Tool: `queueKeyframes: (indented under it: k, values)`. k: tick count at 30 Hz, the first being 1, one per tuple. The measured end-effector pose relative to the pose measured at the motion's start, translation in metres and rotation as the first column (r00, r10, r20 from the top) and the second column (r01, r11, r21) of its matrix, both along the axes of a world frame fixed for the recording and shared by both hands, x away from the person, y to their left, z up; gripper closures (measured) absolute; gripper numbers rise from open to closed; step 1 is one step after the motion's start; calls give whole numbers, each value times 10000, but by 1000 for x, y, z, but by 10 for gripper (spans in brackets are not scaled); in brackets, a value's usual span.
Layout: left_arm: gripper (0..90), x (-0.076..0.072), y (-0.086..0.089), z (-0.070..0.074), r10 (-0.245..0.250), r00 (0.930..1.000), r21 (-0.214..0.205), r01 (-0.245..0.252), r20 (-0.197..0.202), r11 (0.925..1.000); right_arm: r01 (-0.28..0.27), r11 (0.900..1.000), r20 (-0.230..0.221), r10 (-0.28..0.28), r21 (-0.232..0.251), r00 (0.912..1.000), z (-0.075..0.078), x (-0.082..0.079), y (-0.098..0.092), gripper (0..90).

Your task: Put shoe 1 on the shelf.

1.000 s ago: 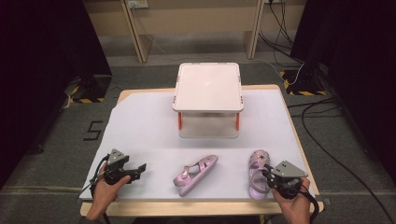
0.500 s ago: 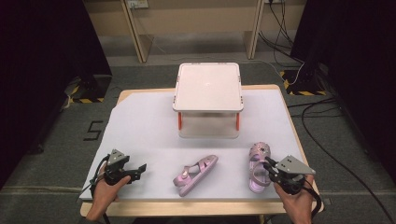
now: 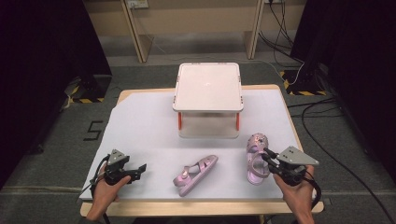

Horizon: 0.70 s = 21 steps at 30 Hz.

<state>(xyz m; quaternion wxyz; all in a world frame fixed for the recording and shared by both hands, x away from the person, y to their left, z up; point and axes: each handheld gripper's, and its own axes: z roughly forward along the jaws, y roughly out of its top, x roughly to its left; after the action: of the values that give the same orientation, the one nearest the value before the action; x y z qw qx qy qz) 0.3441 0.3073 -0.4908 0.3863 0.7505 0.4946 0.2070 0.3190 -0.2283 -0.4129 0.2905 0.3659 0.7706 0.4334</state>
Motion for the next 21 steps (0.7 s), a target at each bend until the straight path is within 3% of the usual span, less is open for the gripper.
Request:
queueKeyframes:
  k: [21]
  values:
    - [163, 0, 0, 0, -10, 10000, 4, 10, 7, 10000, 25, 10000, 387, -26, 27, 9992, 25, 22, 6, 801]
